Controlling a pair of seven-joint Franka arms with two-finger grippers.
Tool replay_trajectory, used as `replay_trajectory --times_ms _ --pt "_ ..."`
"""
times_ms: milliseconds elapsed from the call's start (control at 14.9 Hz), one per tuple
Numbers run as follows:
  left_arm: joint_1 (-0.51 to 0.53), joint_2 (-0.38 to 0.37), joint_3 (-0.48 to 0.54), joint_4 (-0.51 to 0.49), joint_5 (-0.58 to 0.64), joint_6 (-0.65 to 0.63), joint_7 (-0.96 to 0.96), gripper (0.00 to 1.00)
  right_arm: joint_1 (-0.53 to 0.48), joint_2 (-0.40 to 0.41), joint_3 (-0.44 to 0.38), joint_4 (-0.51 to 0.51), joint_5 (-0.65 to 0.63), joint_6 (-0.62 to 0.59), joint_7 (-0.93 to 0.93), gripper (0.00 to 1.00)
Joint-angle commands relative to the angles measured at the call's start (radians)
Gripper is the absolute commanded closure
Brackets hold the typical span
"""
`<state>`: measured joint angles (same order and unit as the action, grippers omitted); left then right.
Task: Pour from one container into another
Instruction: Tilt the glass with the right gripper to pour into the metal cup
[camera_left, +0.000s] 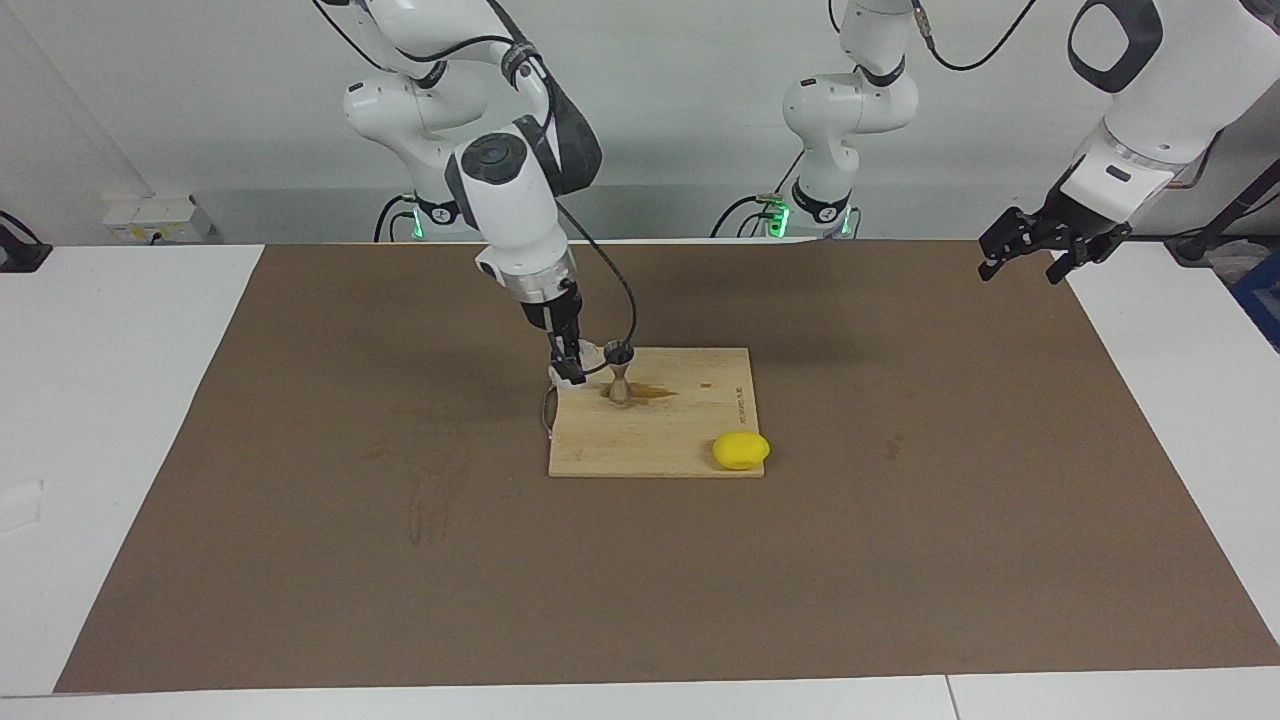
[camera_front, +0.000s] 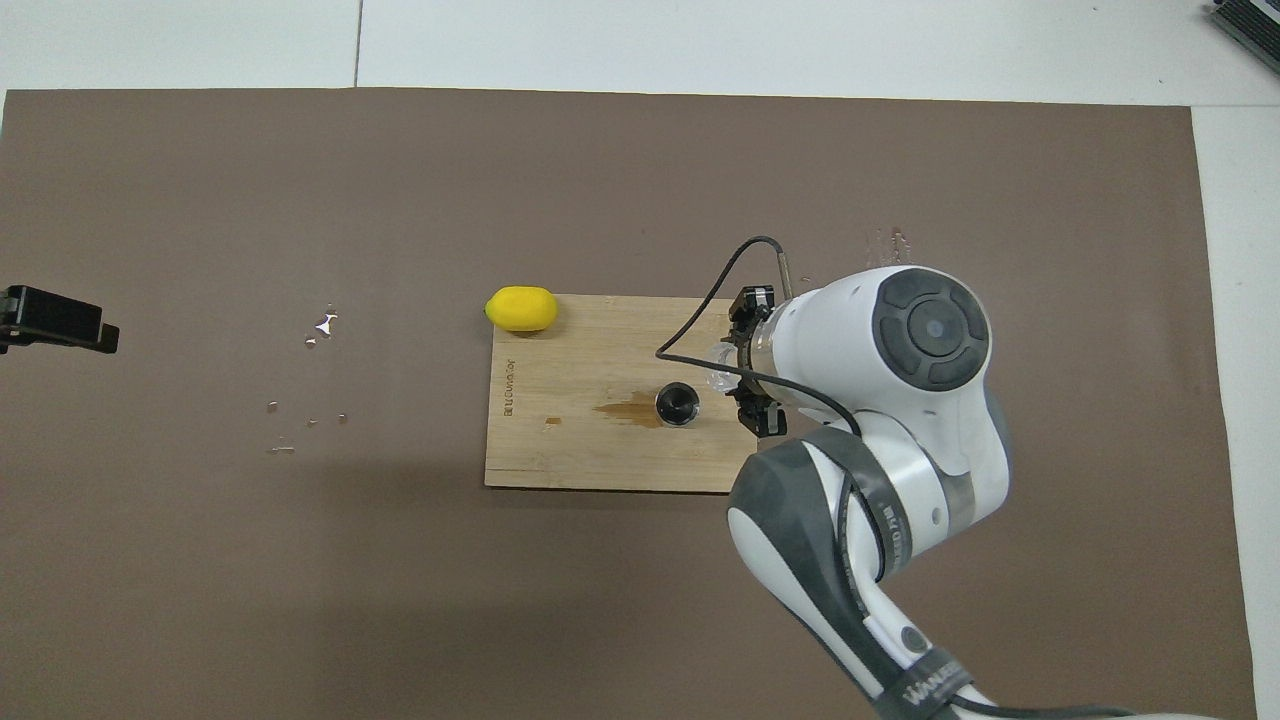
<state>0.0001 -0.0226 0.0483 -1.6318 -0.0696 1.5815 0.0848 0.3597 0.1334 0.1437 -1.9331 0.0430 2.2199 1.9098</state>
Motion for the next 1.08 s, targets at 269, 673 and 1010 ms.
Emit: replay_trajectory --times_ms 269,673,1010 --pt "-0.015 -0.033 -0.025 -0.039 0.019 0.025 -0.059 0.00 0.076 0.005 -0.003 0.036 -0.195 -0.054 0.026 1.00" --pt "-0.029 -0.034 -0.028 -0.040 0.019 0.017 -0.059 0.00 0.105 0.006 0.002 0.031 -0.310 -0.071 0.034 1.00" --pt "-0.029 -0.034 -0.024 -0.045 0.020 0.020 -0.057 0.00 0.108 0.000 0.005 0.019 -0.388 -0.071 0.040 1.00"
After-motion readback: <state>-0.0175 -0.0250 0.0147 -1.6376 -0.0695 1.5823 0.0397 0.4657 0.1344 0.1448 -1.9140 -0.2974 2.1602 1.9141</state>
